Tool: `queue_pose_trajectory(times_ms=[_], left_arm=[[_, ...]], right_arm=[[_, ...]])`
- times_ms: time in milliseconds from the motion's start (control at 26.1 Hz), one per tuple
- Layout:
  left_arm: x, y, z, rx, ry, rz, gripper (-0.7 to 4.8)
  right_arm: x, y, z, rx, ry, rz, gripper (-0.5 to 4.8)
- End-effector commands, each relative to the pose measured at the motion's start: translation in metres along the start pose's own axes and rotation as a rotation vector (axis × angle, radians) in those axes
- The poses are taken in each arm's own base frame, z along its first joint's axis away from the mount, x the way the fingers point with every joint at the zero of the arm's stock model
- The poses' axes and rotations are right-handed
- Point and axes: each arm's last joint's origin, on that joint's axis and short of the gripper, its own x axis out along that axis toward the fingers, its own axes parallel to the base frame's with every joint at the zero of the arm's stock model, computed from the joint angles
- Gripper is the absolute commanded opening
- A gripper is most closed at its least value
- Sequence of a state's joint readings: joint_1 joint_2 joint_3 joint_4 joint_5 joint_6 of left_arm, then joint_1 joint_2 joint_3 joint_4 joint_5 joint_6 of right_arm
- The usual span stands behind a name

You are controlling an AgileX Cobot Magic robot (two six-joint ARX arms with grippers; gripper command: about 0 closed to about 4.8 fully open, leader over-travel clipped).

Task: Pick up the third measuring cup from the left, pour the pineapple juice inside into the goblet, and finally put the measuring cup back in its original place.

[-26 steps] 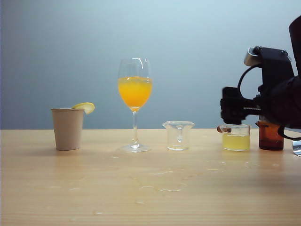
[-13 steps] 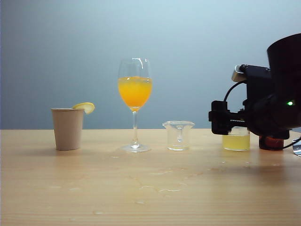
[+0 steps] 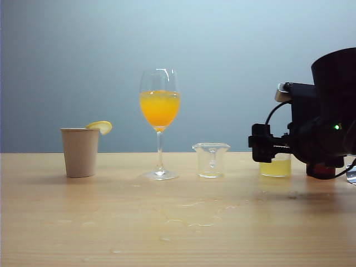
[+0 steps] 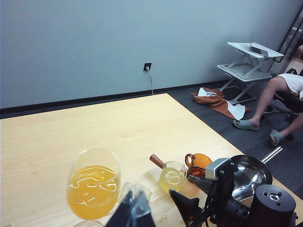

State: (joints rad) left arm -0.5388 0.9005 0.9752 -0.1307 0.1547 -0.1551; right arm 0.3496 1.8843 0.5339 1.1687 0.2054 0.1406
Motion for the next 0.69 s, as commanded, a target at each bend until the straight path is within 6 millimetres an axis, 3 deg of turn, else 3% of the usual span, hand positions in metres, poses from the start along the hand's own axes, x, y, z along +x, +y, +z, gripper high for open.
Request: queue_pose_trajectory(times_ms=[38, 689], left_arm=[[-0.001, -0.001, 0.004, 0.001, -0.024, -0.012, -0.05], [-0.001, -0.001, 0.005, -0.017, -0.032, -0.013, -0.05]], right_arm=[[0.002, -0.006, 0.002, 0.007, -0.008, -0.014, 4.50], [0.027, -0.007, -0.004, 0.004, 0.005, 0.035, 4.50]])
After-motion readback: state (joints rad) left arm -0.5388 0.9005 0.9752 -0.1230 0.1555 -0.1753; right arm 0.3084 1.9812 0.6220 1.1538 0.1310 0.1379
